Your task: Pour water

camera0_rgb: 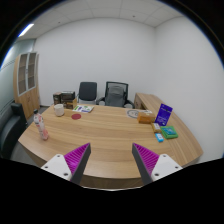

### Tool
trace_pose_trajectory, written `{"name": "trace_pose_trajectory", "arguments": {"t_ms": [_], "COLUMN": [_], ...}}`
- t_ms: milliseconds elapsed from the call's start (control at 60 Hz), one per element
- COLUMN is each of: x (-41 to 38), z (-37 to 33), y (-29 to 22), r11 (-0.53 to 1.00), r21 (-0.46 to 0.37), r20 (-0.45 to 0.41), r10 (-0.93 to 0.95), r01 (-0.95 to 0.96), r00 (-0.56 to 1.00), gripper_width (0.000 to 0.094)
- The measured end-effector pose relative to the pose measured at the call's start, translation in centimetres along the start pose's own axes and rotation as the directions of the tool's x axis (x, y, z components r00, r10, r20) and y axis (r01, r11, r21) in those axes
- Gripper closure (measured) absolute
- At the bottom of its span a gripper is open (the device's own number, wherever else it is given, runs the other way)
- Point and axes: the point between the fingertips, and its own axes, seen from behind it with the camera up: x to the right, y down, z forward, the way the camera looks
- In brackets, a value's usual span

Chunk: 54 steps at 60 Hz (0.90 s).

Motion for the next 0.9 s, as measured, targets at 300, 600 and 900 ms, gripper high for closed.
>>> {"name": "trace_pose_trajectory", "arguments": {"t_ms": [300, 600, 900], "x": [-3.5, -18.6, -38.0], "z": [0.4, 2.4, 9.4], "y": [3.4, 7.5, 4.4], "r11": [0.998, 0.992, 0.999], "r21": [-0.047, -0.101, 0.007], "r20": [0.03, 0.157, 0.216], "r10": [-0.028, -0.058, -0.033], "r01": [0.029, 0.074, 0.033], "r00": [0.999, 0.986, 0.976], "gripper_width": [0.008, 0.0071, 0.0077]}}
